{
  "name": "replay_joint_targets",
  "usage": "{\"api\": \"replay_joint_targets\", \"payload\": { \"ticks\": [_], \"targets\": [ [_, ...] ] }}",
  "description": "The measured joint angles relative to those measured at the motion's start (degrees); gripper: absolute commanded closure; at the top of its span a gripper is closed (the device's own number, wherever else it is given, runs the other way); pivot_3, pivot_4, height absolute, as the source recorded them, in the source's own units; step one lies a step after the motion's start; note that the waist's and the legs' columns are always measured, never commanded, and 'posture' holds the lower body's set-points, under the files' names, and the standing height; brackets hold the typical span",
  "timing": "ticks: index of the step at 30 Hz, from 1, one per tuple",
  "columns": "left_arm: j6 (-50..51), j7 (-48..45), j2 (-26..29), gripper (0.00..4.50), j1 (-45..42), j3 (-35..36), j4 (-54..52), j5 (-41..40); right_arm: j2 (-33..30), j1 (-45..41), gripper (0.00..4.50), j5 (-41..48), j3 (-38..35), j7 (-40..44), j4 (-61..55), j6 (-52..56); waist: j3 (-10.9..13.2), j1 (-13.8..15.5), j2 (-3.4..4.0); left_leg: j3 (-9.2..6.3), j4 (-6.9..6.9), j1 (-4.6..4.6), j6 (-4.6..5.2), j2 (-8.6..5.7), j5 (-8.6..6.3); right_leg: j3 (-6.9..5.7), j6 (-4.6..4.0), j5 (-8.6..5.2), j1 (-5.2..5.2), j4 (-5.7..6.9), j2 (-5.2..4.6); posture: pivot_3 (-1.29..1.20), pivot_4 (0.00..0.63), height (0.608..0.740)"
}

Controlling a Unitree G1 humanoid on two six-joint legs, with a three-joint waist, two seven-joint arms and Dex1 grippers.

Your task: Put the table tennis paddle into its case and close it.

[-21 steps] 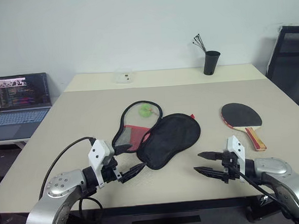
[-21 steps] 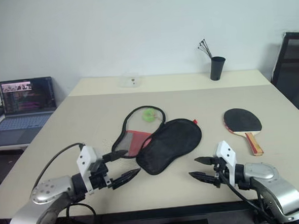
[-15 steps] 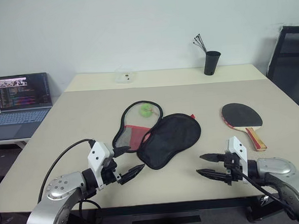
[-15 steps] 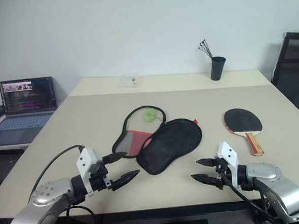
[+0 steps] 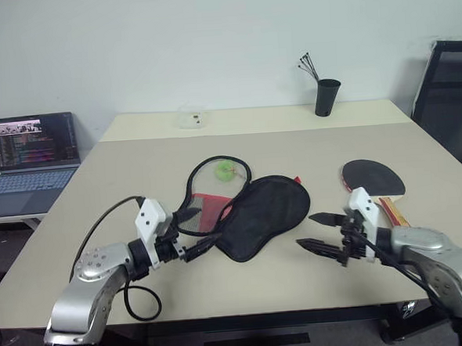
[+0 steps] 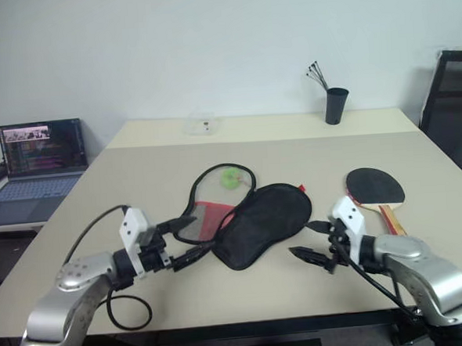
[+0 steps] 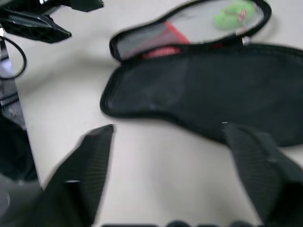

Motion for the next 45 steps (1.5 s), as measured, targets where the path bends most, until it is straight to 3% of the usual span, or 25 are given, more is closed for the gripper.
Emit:
{"api": "replay_joint_targets", "payload": {
  "ticks": [5,13,20,25,40,43,45],
  "targets": [
    [0.05,-3.25,0.58,0.00,-3.86,-0.68,3.17,-0.41,2.80,-3.32,0.06,1.13,-0.61,-3.16,1.49,3.07,0.01,0.03,-0.01,0.01,0.00,-0.08,0.00,-0.03,0.00,-0.01,0.05,0.03,-0.03,-0.04,0.00,0.00,0.150,0.740],
    [1.05,-13.25,6.47,0.00,-10.48,-0.23,10.36,-2.44,4.55,-7.36,0.06,-1.30,-0.58,-12.71,7.35,12.24,0.01,-0.07,-0.01,0.04,-0.01,-0.07,0.00,-0.03,0.00,0.00,0.03,0.03,-0.10,0.04,0.01,0.00,0.150,0.740],
    [3.76,-20.16,9.80,0.00,-13.51,-0.35,12.86,-3.46,10.93,-9.54,0.06,-2.70,-0.31,-18.80,12.43,16.74,0.01,-0.32,-0.01,0.06,-0.01,-0.16,0.00,-0.04,0.00,0.02,0.02,0.02,-0.24,0.11,0.11,0.00,0.150,0.740],
    [3.90,-20.62,9.93,0.00,-14.28,-0.35,13.74,-3.23,18.67,-12.61,0.06,-1.91,-3.76,-23.09,16.63,19.83,0.01,-0.80,-0.01,0.04,0.00,-0.17,0.01,0.01,0.00,0.04,0.03,0.03,-0.24,0.15,0.14,0.00,0.150,0.740],
    [3.71,-20.04,9.83,0.00,-14.03,-0.35,13.61,-3.00,27.87,-16.72,0.06,1.39,-8.60,-27.25,18.95,25.71,0.01,-1.16,-0.01,0.04,-0.01,-0.18,0.01,0.06,0.00,0.07,0.03,0.03,-0.26,0.17,0.13,0.00,0.150,0.740],
    [3.55,-19.83,9.63,0.00,-13.86,-0.35,13.58,-2.96,29.99,-17.31,0.66,1.29,-9.12,-28.66,20.44,25.05,0.01,-1.19,-0.01,0.04,-0.01,-0.18,0.01,0.07,0.00,0.08,0.03,0.03,-0.27,0.18,0.13,0.00,0.150,0.740],
    [3.55,-19.60,9.57,0.00,-13.58,-0.35,13.33,-2.95,30.83,-17.82,1.35,1.27,-9.17,-29.57,20.97,24.85,0.01,-1.20,-0.01,0.04,-0.01,-0.18,0.01,0.07,0.00,0.08,0.03,0.03,-0.27,0.18,0.13,0.00,0.150,0.740]
  ]
}}
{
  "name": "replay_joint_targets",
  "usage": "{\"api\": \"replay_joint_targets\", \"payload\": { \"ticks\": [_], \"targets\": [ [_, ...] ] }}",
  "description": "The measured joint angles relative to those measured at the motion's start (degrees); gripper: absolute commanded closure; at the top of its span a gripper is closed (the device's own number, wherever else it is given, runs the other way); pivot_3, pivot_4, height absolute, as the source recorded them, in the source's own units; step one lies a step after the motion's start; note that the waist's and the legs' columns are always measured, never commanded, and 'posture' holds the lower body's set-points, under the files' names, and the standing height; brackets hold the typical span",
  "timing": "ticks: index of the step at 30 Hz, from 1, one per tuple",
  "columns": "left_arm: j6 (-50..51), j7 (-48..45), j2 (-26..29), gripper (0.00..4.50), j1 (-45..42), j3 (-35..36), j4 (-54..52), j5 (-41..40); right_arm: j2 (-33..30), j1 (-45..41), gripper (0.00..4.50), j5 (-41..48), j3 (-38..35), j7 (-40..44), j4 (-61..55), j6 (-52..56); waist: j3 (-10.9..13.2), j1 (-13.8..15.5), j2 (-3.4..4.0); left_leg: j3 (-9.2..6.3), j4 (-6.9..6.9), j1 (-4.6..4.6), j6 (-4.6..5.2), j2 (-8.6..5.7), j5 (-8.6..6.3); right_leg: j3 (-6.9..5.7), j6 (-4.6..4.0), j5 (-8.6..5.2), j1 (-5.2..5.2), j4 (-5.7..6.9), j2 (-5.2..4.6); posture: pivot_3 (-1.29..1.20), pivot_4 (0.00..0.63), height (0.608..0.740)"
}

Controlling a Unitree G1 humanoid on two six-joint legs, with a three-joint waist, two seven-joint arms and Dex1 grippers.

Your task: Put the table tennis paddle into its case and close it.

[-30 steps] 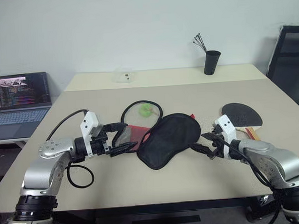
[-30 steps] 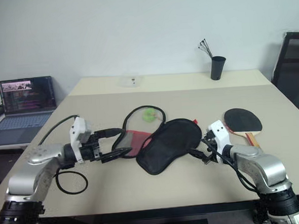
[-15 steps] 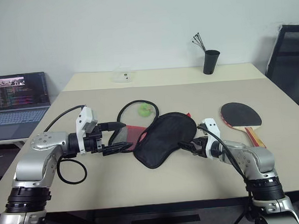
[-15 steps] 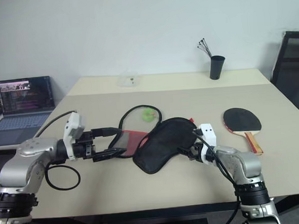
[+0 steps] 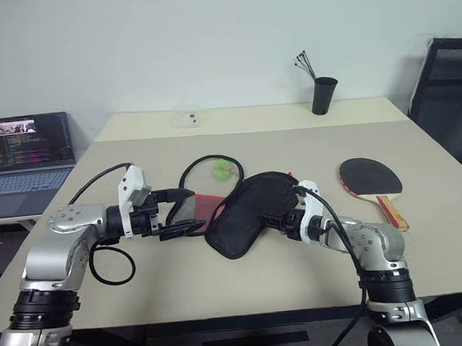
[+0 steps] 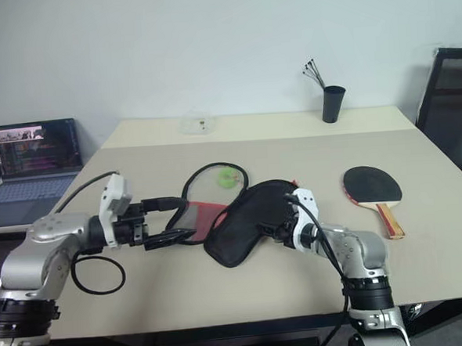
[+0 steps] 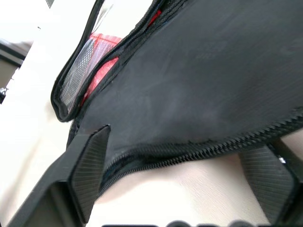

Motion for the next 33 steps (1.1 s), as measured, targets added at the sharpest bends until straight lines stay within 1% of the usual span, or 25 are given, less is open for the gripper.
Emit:
{"api": "replay_joint_targets", "payload": {
  "ticks": [6,9,10,14,17,21,24,26,29,33],
  "targets": [
    [0.14,0.70,-0.27,0.00,2.31,0.03,-2.46,-0.12,0.62,-2.19,3.44,0.78,-1.53,-0.21,1.58,1.42,0.00,-0.02,0.00,0.02,0.00,0.00,0.00,0.11,0.00,0.02,0.00,0.00,0.00,0.01,-0.01,0.00,0.150,0.740],
    [0.32,1.52,-0.89,0.00,3.19,0.03,-4.23,-0.17,-2.11,-5.56,4.47,1.28,-1.35,2.01,4.55,3.66,0.01,-0.01,0.01,0.01,0.01,0.00,0.00,0.10,0.00,0.02,-0.01,0.01,-0.01,0.03,-0.01,0.00,0.150,0.740],
    [0.41,1.78,-1.08,0.00,3.28,0.03,-4.61,-0.19,-3.28,-6.80,4.47,1.29,-1.09,3.00,5.47,4.06,0.01,-0.01,0.01,0.02,0.01,0.00,0.00,0.09,0.00,0.03,-0.01,0.01,-0.01,0.03,-0.01,0.00,0.150,0.740],
    [1.47,2.86,-1.88,0.00,4.74,0.03,-7.43,-0.90,-11.39,-11.67,4.47,0.61,1.16,8.78,10.97,4.22,0.01,0.03,0.01,0.04,-0.02,-0.01,0.01,0.03,0.00,0.04,-0.01,0.00,-0.01,-0.05,-0.02,0.00,0.150,0.740],
    [1.87,3.21,-2.08,0.00,5.61,0.03,-8.99,-1.45,-16.42,-13.05,4.47,-0.11,3.25,13.15,14.95,4.06,0.01,0.00,0.01,0.10,-0.05,-0.03,0.01,-0.10,0.00,0.06,-0.01,0.00,-0.04,-0.06,-0.01,0.00,0.150,0.740],
    [2.61,4.07,-2.09,0.00,5.73,0.04,-10.47,-2.04,-22.19,-15.04,4.47,-2.28,9.29,20.22,19.29,2.86,0.01,-0.06,0.01,0.11,-0.04,-0.04,0.01,-0.14,0.00,0.06,-0.01,0.00,-0.10,0.00,0.04,0.00,0.150,0.740],
    [2.75,4.15,-2.06,0.00,5.75,0.04,-10.58,-2.26,-26.82,-16.92,4.47,-5.20,14.54,26.86,23.32,-0.41,0.01,-0.04,0.01,0.14,-0.02,-0.04,0.01,-0.15,0.00,0.06,-0.01,0.00,-0.10,-0.01,0.06,0.00,0.150,0.740],
    [2.76,4.17,-2.03,0.00,5.76,0.05,-10.58,-2.27,-28.20,-18.46,4.47,-7.57,17.03,30.28,26.66,-3.31,0.01,-0.06,0.01,0.15,-0.02,-0.03,0.01,-0.16,0.00,0.08,-0.01,0.00,-0.11,-0.01,0.06,0.00,0.150,0.740],
    [2.81,4.23,-2.04,0.00,5.81,0.02,-10.89,-2.28,-28.27,-22.28,4.47,-11.51,20.38,34.33,33.77,-8.55,0.01,-0.14,0.01,0.23,-0.03,-0.04,0.01,-0.17,0.00,0.11,-0.01,0.01,-0.15,0.01,0.08,0.00,0.150,0.740],
    [2.81,4.25,-2.05,0.00,5.89,0.00,-11.05,-2.28,-27.89,-27.30,4.47,-16.00,21.55,37.82,42.61,-14.82,0.01,-0.13,0.01,0.36,-0.03,-0.10,0.01,-0.15,0.00,0.11,-0.01,0.01,-0.21,0.01,0.10,0.00,0.150,0.740]
  ]
}}
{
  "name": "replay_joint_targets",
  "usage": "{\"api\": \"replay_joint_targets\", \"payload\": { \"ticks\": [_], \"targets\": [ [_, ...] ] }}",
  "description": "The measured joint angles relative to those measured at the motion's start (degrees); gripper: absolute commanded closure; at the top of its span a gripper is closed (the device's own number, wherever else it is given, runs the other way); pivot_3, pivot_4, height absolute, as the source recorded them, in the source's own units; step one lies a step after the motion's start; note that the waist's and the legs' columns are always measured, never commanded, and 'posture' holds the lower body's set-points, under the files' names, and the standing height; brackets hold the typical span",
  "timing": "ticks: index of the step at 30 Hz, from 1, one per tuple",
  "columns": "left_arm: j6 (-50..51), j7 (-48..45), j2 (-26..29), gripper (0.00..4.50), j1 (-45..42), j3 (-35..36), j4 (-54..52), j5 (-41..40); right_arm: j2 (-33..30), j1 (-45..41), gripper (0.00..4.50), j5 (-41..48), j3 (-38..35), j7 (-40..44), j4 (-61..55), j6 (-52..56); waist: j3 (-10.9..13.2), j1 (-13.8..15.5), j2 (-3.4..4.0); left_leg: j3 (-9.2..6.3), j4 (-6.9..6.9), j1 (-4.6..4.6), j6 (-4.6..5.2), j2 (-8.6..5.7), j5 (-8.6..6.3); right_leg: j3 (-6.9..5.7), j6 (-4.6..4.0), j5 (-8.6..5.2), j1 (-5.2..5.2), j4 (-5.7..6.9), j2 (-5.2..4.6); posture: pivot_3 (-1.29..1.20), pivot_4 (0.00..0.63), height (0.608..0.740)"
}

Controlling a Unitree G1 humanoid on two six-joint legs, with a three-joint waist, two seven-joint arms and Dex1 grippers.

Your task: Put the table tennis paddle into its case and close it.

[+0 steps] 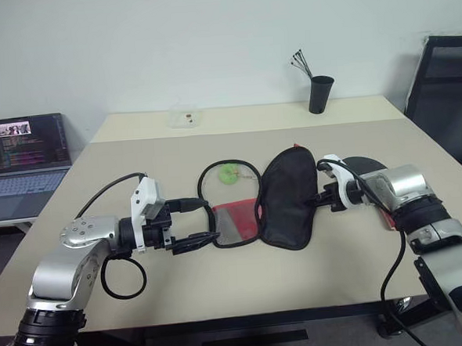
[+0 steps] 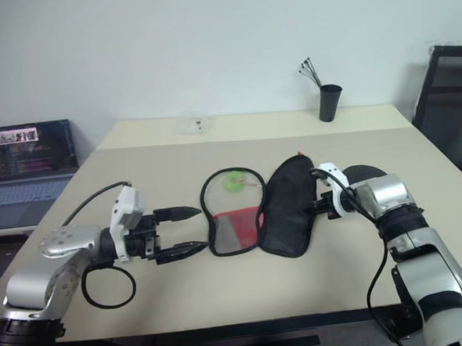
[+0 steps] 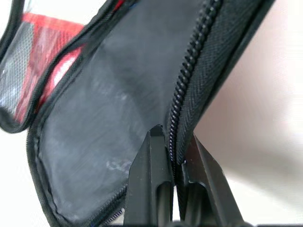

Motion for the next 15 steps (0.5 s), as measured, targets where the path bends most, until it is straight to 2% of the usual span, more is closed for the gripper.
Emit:
{"api": "replay_joint_targets", "payload": {
  "ticks": [11,15],
  "targets": [
    [-0.09,-0.04,-0.04,0.00,0.28,-0.03,0.00,0.02,3.35,-4.98,4.47,-8.17,0.02,4.41,13.53,-10.00,0.00,0.00,0.00,0.26,0.01,-0.01,0.00,0.03,0.00,0.13,-0.01,0.02,-0.09,0.08,-0.01,0.00,0.150,0.740],
    [-0.41,-0.14,-0.07,0.00,0.26,-0.48,0.14,0.09,4.43,-6.98,3.48,-9.72,-1.09,3.26,16.51,-13.49,0.00,-0.01,0.00,0.45,0.00,-0.02,0.00,0.03,0.00,0.32,-0.02,0.03,-0.23,0.17,-0.01,0.00,0.150,0.740]
  ]
}}
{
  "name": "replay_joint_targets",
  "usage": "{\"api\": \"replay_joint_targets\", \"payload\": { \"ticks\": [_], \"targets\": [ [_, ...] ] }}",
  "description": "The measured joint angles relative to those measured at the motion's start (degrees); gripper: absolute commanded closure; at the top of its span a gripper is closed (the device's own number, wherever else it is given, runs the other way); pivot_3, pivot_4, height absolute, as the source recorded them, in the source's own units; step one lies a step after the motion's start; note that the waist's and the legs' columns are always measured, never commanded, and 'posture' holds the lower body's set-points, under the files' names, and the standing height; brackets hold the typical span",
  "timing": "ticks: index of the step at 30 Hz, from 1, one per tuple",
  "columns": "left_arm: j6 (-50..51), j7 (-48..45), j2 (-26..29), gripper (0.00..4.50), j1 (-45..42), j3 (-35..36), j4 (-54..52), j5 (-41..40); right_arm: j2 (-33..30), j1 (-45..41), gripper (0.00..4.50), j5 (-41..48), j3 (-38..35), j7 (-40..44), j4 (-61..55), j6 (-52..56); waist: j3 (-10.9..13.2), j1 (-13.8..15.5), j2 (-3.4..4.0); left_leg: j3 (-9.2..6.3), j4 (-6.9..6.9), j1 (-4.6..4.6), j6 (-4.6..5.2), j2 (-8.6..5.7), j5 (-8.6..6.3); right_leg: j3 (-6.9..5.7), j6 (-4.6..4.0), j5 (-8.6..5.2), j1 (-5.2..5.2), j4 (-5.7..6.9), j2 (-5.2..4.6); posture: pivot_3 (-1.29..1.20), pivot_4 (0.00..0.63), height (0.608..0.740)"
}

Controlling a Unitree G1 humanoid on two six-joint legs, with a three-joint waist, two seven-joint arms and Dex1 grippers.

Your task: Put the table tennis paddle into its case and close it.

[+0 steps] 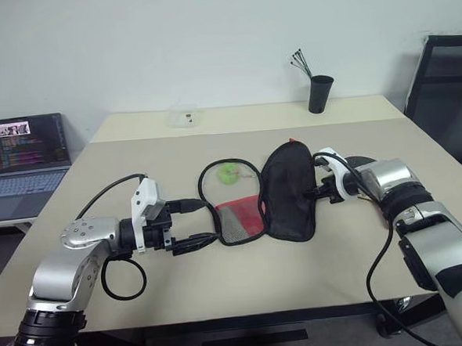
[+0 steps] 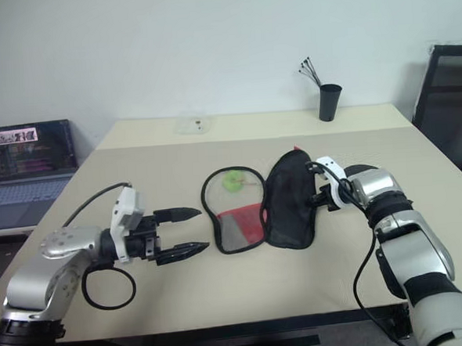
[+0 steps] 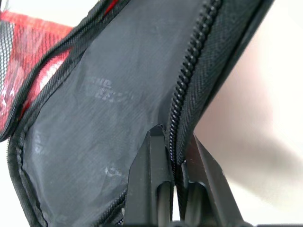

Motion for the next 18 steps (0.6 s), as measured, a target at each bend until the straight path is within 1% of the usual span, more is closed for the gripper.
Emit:
{"api": "replay_joint_targets", "payload": {
  "ticks": [7,8,14,18],
  "targets": [
    [-1.12,-0.12,-0.02,0.00,-0.12,-0.75,0.76,0.18,0.69,-2.88,1.13,-1.52,-2.84,-3.99,4.84,-5.60,0.00,-0.04,0.00,0.21,0.00,0.01,0.00,0.01,0.00,0.29,0.01,0.03,-0.09,0.07,-0.01,0.00,0.150,0.740],
    [-1.22,-0.14,-0.02,0.00,-0.15,-0.80,0.82,0.22,0.62,-3.25,0.89,-1.85,-3.59,-4.71,5.69,-6.48,0.00,-0.05,0.00,0.24,0.00,0.01,0.00,0.01,0.00,0.32,0.01,0.03,-0.11,0.09,-0.01,0.00,0.150,0.740],
    [-2.27,-0.49,-0.37,0.00,-0.60,-1.05,2.04,0.65,-2.38,-4.71,0.89,-3.04,-6.53,-7.37,7.57,-10.52,0.00,-0.08,0.00,0.33,0.02,0.02,0.00,0.00,0.00,0.42,0.01,0.03,-0.18,0.21,-0.02,0.00,0.150,0.740],
    [-2.61,-0.86,-1.24,0.00,-1.21,-1.30,2.74,0.98,-3.88,-5.19,0.89,-3.01,-8.46,-7.46,7.51,-11.34,0.00,-0.08,0.00,0.38,0.04,0.09,0.00,-0.02,0.00,0.48,0.02,0.02,-0.18,0.33,-0.01,0.00,0.150,0.740]
  ]
}}
